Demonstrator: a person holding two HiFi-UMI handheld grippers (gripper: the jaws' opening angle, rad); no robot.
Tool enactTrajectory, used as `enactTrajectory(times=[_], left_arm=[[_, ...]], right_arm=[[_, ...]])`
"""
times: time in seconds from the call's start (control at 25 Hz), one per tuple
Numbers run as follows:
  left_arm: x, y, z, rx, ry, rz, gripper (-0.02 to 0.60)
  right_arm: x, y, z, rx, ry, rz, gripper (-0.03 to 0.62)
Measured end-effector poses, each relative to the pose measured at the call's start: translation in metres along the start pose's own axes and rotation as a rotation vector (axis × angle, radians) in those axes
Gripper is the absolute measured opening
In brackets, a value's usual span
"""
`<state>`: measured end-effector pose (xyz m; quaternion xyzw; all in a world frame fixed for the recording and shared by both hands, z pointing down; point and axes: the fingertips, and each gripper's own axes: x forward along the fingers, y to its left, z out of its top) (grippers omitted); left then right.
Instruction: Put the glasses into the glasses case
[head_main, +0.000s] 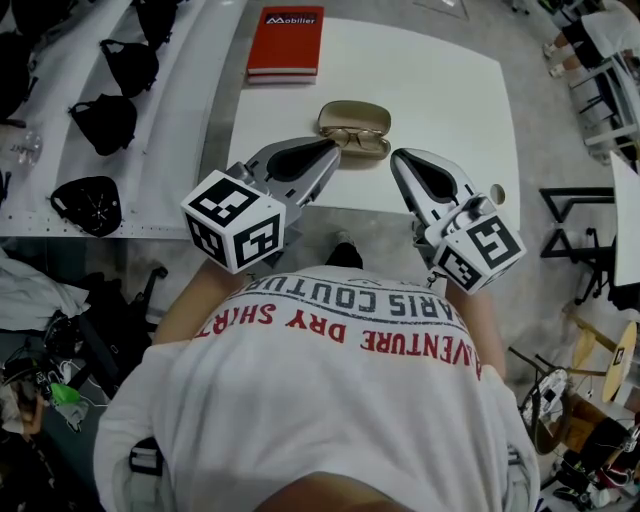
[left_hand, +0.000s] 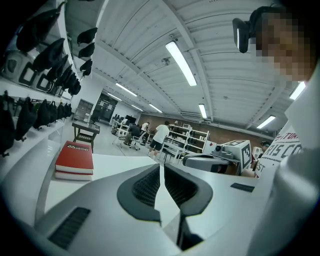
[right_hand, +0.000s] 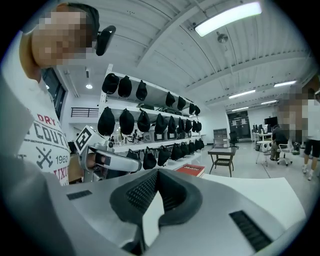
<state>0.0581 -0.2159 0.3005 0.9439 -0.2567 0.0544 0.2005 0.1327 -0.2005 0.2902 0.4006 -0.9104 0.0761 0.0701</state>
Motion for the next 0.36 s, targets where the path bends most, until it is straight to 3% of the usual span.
enactTrajectory(times=[0.36], left_arm=[[0.013, -0.004, 0.003, -0.001, 0.006, 0.015, 0.048]], right_arm=[[-0.004, -0.01, 0.001, -0.017, 0.02, 0.017, 0.023]])
